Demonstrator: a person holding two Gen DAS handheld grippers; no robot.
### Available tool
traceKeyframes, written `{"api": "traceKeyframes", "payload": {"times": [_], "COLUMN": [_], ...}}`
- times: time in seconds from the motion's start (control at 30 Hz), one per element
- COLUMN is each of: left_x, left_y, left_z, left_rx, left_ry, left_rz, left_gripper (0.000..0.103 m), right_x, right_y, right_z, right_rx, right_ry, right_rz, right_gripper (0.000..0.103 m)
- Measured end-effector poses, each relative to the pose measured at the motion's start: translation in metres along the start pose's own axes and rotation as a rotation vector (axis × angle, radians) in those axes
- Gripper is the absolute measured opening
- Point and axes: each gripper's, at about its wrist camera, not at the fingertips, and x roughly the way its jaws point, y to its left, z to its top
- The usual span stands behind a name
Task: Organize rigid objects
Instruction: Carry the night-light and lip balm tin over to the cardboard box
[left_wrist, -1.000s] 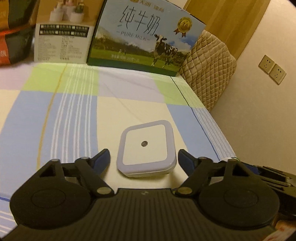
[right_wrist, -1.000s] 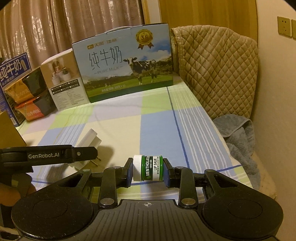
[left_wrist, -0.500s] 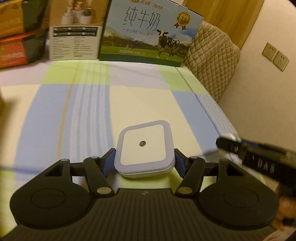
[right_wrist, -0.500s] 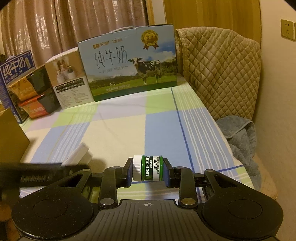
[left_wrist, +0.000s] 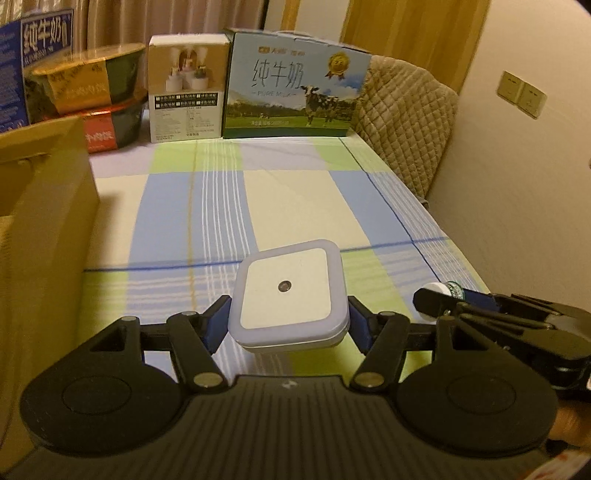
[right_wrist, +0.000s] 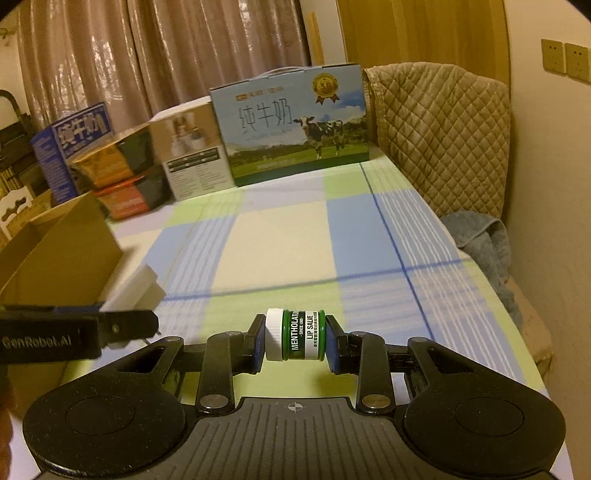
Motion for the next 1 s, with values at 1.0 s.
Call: {"api": "traceKeyframes", "payload": {"times": [1.0], "left_x": [-0.149], "left_y": [0.003], "left_z": [-0.049], "left_rx": [0.046], "left_ry": [-0.072], "left_rz": [0.07], "left_gripper": [0.061], "right_x": [-0.126], "right_y": [0.081], "right_z": [-0.041], "right_rx": [-0.086], "right_ry": [-0.033], "right_rz": [0.066], "right_gripper": [0.029]}}
